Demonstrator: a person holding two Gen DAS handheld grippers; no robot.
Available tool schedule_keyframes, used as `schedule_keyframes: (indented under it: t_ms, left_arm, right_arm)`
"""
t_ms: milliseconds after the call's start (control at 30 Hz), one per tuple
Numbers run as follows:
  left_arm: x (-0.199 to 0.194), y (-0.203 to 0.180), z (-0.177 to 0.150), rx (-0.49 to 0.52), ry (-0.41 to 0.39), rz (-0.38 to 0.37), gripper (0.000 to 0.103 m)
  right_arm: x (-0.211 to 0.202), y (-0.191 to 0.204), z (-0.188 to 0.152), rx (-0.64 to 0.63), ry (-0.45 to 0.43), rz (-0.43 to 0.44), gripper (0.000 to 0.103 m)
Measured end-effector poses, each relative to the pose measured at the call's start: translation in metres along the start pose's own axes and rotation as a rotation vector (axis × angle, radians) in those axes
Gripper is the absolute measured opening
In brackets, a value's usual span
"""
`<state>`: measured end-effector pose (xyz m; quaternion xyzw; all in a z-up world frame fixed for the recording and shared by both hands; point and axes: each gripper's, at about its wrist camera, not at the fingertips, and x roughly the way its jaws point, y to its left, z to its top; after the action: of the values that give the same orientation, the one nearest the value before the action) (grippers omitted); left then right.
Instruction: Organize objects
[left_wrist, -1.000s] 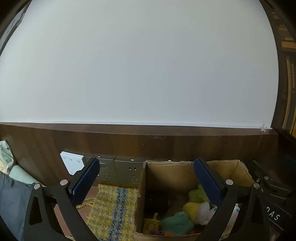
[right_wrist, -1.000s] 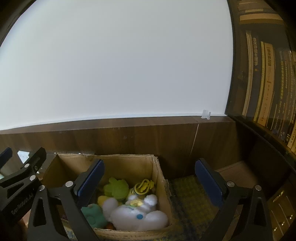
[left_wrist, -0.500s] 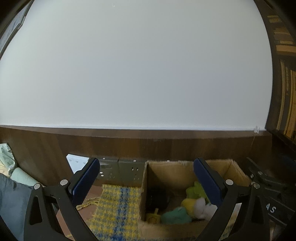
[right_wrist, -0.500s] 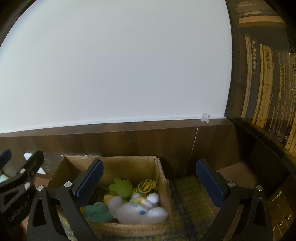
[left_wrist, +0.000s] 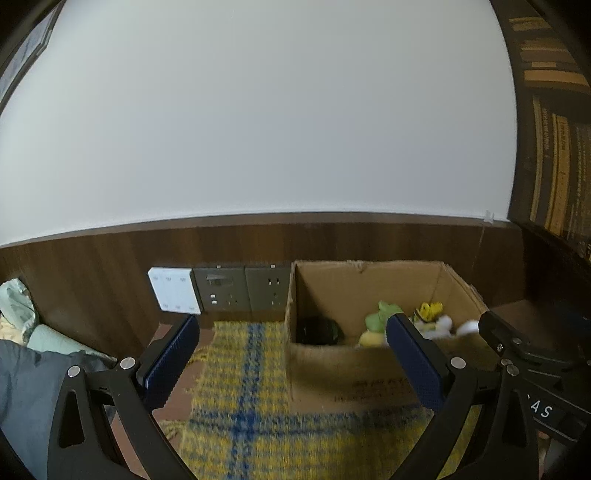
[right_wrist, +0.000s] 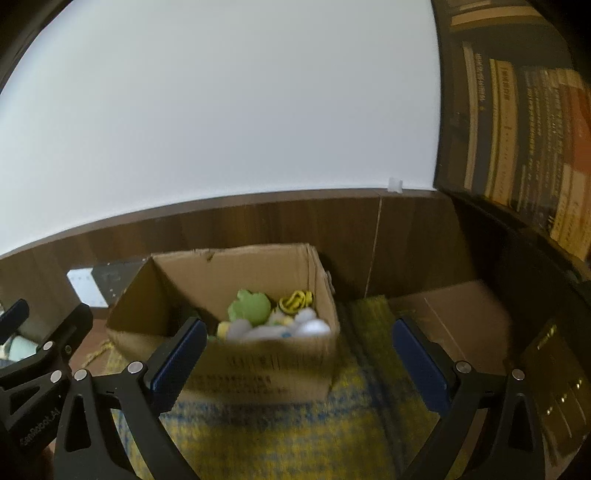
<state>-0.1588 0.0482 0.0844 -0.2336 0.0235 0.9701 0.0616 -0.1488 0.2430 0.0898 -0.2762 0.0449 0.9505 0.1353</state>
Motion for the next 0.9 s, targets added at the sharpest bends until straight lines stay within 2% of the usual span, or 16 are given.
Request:
schedule_keyframes:
  t_ms: [200,567,700,900]
  left_arm:
    - [-0.015,0.0,-0.021,0.0,0.02,-0.015,0.103]
    - [-0.046,0.001,-0.065,0.02,0.068,0.004,0.103]
    - [-0.055,0.0,-0.086,0.05,0.102,0.009,0.103]
    - [-0.061,0.006,-0.112,0.035,0.171,0.005,0.103]
  right_arm:
    - [-0.015,-0.006,-0.022,0.0,0.02,0.001,0.101]
    - [-0.035,-0.012,-0.066,-0.012,0.081,0.017,0.101]
    - [-0.042,-0.015,-0.085,-0.016,0.113,0.029,0.101]
    - [-0.05,-0.016,-0.11,-0.027,0.154,0.039,0.101]
